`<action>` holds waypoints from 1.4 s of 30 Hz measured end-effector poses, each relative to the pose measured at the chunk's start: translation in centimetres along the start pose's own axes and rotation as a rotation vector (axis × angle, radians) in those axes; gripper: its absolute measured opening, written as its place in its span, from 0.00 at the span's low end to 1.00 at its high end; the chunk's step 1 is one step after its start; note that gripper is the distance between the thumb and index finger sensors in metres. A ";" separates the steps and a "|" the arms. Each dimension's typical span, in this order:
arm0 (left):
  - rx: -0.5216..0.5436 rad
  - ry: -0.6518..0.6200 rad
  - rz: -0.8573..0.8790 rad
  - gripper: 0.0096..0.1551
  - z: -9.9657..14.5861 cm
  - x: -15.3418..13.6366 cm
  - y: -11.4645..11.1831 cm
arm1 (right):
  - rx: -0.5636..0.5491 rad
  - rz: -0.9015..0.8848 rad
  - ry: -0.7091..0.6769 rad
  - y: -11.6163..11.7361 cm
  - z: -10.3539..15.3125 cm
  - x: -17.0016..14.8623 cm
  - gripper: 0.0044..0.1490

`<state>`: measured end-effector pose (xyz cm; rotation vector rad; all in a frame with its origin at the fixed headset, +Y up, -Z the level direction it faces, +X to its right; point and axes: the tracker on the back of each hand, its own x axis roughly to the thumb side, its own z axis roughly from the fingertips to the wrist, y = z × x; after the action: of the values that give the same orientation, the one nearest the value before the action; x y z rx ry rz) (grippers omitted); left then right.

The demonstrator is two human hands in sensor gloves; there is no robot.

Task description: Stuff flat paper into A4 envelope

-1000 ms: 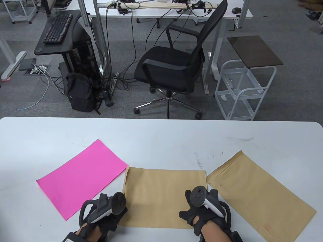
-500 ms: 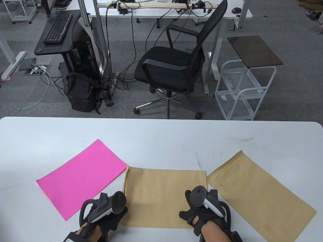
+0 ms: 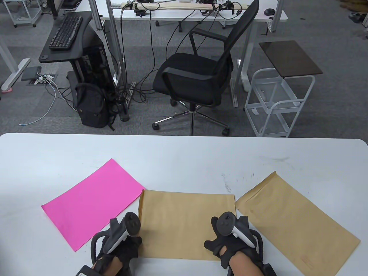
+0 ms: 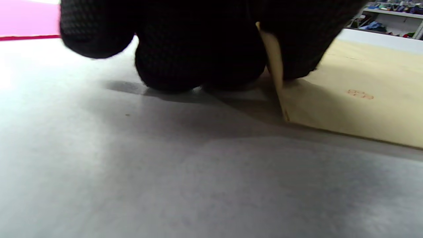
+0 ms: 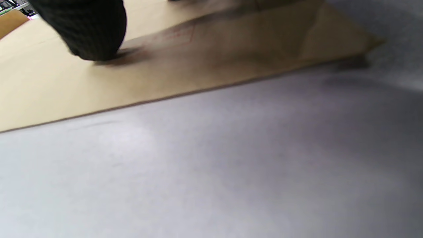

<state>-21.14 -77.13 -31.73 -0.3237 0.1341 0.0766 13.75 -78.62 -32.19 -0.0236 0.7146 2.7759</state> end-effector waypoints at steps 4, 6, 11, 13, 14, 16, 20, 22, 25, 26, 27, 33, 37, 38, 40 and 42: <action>-0.030 -0.053 0.097 0.23 -0.5 -0.9 0.4 | -0.017 -0.044 -0.009 -0.3 0.1 -0.1 0.53; 0.005 -0.075 0.137 0.23 -0.5 -1.6 1.0 | -0.021 -0.043 -0.019 -0.4 0.3 0.1 0.53; 0.071 -0.149 0.232 0.23 -0.2 -3.4 2.8 | -0.057 -0.074 -0.088 -0.9 1.0 1.2 0.53; 0.074 -0.202 0.284 0.23 -0.1 -4.0 3.3 | -0.076 -0.098 -0.116 -1.2 1.3 1.5 0.53; 0.070 -0.264 0.298 0.23 0.0 -4.2 3.5 | -0.101 -0.119 -0.143 -1.4 1.5 1.6 0.53; 0.062 -0.326 0.293 0.23 0.3 -4.2 3.8 | -0.167 -0.176 -0.192 -1.8 1.8 1.7 0.53; 0.076 -0.424 0.310 0.22 0.9 -3.6 4.2 | -0.226 -0.314 -0.274 -2.3 2.2 1.7 0.53; 0.074 -0.470 0.320 0.22 1.2 -3.0 4.3 | -0.253 -0.359 -0.314 -2.4 2.3 1.8 0.53; 0.080 -0.529 0.324 0.22 1.7 -2.3 4.3 | -0.244 -0.483 -0.348 -2.2 2.1 2.0 0.54; 0.083 -0.542 0.338 0.22 1.8 -2.1 4.3 | -0.240 -0.539 -0.360 -2.1 2.0 2.1 0.53; 0.085 -0.550 0.344 0.22 1.9 -1.9 4.3 | -0.233 -0.570 -0.365 -2.0 1.9 2.1 0.52; 0.090 -0.569 0.353 0.22 2.1 -1.7 4.4 | -0.203 -0.760 -0.400 -1.7 1.5 2.6 0.35; 0.023 -0.558 0.531 0.31 1.6 -2.9 4.6 | -0.230 -0.743 -0.441 -2.2 1.9 2.6 0.28; -0.025 -0.530 0.638 0.33 1.3 -3.4 4.7 | -0.230 -0.752 -0.466 -2.3 2.0 2.7 0.28; -0.100 -0.491 0.785 0.33 0.9 -4.2 4.6 | -0.225 -0.763 -0.510 -2.5 2.2 2.7 0.27; -0.158 -0.435 0.885 0.32 0.5 -4.9 4.3 | -0.206 -0.771 -0.556 -2.6 2.3 2.8 0.27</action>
<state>-26.38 -73.18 -31.86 -0.3785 -0.1714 1.0318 11.89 -74.62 -31.64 0.3421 0.1992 1.9573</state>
